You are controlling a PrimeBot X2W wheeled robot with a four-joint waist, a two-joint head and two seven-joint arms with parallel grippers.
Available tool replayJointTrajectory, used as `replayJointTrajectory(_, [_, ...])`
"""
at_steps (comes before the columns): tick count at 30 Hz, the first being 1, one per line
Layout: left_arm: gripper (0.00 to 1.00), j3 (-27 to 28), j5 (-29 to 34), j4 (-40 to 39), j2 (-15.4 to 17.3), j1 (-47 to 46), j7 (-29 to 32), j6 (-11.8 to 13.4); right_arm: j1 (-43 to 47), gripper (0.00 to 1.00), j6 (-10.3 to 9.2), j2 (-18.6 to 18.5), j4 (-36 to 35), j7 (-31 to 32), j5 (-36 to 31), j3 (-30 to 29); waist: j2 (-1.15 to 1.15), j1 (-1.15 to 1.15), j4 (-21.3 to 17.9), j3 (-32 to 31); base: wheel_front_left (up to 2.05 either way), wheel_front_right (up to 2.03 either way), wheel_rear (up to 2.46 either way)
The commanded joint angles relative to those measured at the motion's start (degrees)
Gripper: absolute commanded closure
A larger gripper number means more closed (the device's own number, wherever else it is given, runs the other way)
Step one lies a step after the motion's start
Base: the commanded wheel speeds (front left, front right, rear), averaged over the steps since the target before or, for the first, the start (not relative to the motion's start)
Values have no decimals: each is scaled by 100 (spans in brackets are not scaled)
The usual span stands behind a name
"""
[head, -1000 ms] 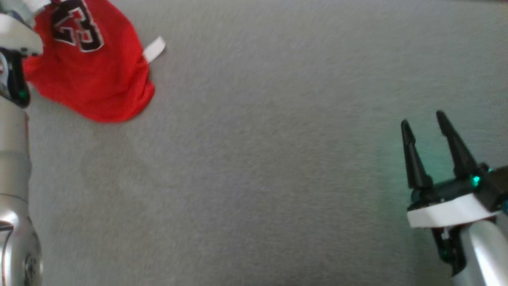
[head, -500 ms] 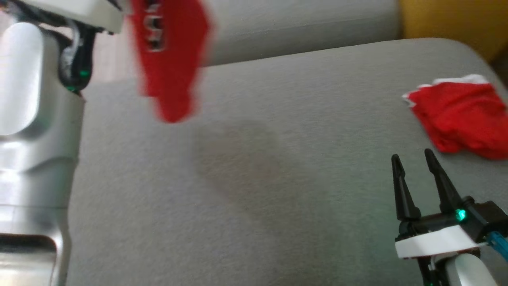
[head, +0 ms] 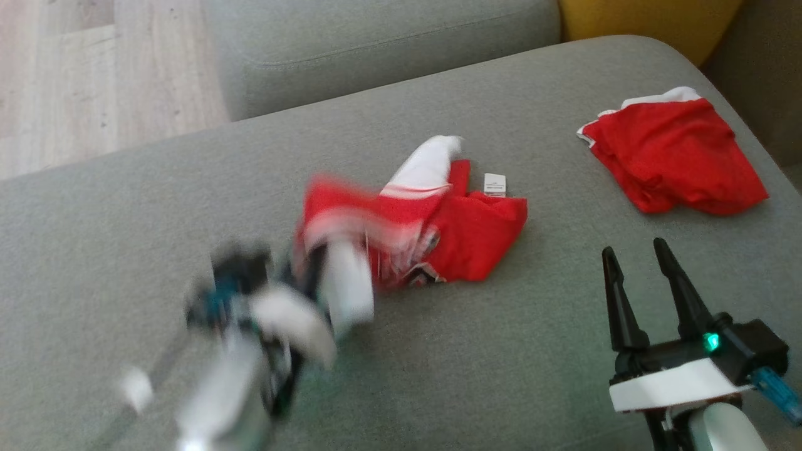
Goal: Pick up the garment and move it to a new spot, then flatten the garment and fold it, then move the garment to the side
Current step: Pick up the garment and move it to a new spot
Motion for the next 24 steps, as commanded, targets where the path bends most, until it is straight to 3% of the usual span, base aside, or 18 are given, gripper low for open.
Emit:
replayJointTrajectory(1, [100,114,-53,-63,10,26,-204,19,-51,0,19,-11,-135,-61,25,119,0,-1,72,-3,0,0,0])
replayJointTrajectory(2, [100,76,-63,30,-43,235,-323,57,-22,0,19,-7,-106,-61,31,110,0,-1,125,-14,0,0,0])
replayJointTrajectory(3, [16,65,-64,99,-89,417,-431,136,13,0,19,-7,-68,-61,34,98,0,-1,192,-42,0,0,0])
replayJointTrajectory(4, [0,69,-78,133,-132,587,-514,213,54,0,19,-13,-33,-61,29,84,0,-1,271,-75,0,0,0])
replayJointTrajectory(7, [0,163,-70,-14,-208,1019,-624,456,162,0,19,-6,60,-61,27,38,0,-1,525,-177,0,0,0])
replayJointTrajectory(12, [0,763,430,-1436,-247,1733,-634,921,260,0,19,46,148,-61,45,-65,0,-1,938,-350,0,0,0])
replayJointTrajectory(18, [0,1229,1056,-2861,-261,2641,-636,1303,429,0,19,126,210,-61,29,-326,0,-1,1308,-661,0,0,0])
replayJointTrajectory(24, [0,1409,1439,-3517,-263,3207,-636,1447,569,0,19,201,162,-61,-28,-511,0,-1,1475,-823,0,0,0])
